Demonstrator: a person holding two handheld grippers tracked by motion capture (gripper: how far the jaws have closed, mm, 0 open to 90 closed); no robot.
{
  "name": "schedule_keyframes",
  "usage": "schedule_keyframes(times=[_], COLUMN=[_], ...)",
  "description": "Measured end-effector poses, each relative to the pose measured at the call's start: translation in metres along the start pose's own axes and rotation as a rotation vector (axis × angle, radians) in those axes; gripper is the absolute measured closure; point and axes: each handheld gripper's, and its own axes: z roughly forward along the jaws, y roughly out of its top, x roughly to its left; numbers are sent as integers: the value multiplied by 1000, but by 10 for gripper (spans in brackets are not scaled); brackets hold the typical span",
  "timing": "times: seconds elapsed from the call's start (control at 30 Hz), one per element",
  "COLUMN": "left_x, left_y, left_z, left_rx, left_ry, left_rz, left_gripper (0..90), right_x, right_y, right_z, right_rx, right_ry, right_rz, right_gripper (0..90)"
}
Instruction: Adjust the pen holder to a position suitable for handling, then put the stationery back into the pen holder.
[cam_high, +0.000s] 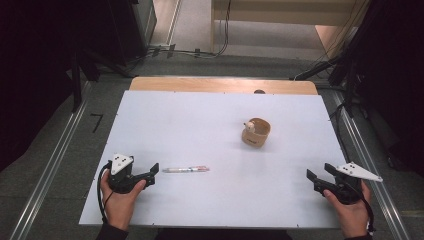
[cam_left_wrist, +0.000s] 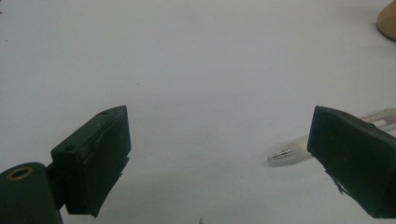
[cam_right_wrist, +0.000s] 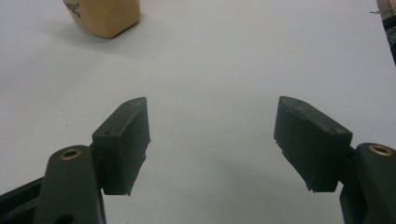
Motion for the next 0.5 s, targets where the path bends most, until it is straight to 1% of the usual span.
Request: schedule_keyframes(times=[0.13,0.27,0.4,0.43,0.5], left_x=[-1,-1,-1,-1,-1], left_y=[0,-1,-2,-1,-1], left_z=[-3,-2,-3,-4,-3], left_rx=[-7,-2,-4,-8,-13], left_ry=[5,-3,-17,-29,-41], left_rz=[-3,-3,-2,-3,-9], left_gripper=[68,68,75,75,75], right_x=[1,1,2,2,1], right_y=[0,1,2,2,3], right_z=[0,2,4,5,6], right_rx=[1,4,5,10,15], right_ry=[10,14,18,21,27], right_rz=[-9,-8,-11,-18,-9], right_gripper=[252,252,247,240,235])
